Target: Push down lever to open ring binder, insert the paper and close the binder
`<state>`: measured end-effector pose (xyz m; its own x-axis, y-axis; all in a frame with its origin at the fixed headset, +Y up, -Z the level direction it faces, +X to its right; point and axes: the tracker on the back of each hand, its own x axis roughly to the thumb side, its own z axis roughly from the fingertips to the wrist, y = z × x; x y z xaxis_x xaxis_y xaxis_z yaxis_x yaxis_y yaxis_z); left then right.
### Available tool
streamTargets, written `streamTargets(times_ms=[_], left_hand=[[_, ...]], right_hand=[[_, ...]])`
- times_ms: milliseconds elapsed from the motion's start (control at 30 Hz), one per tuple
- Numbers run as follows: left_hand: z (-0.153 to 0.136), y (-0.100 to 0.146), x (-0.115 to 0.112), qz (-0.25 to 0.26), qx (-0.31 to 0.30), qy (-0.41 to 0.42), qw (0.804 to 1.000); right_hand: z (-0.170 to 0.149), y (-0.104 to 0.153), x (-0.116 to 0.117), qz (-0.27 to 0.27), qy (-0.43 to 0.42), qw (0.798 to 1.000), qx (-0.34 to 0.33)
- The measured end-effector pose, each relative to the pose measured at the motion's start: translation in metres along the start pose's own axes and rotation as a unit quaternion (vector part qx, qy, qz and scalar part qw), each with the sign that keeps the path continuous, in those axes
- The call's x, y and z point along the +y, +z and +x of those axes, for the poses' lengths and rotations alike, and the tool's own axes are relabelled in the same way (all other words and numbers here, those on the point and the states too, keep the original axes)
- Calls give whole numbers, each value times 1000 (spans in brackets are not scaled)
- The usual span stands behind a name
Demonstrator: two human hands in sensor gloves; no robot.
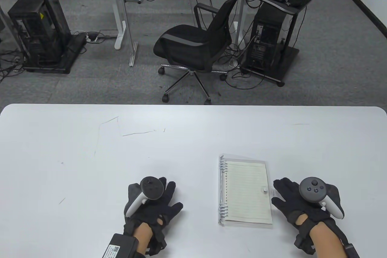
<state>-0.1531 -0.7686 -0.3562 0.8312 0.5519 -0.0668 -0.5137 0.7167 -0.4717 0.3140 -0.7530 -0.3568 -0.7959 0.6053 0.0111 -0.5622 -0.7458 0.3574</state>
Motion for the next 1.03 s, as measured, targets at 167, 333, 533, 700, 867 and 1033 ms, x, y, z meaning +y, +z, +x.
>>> streamTargets(times_ms=[167,333,533,700,867,1033], left_hand=[[12,8,0,10,-32,-12,999],[21,15,2,23,-54,-15,998],[25,17,0,23,-60,-25,998],[25,18,0,22,-57,-27,998],[24,17,0,22,-55,-29,998],[24,18,0,21,-54,-31,998]], right_hand=[[-2,-1,2,7,-8,1000,2],[-2,-1,4,14,-11,1000,4],[0,1,5,23,-18,1000,7],[0,1,5,27,-19,999,8],[0,1,6,32,-19,999,10],[1,1,7,37,-20,999,9]])
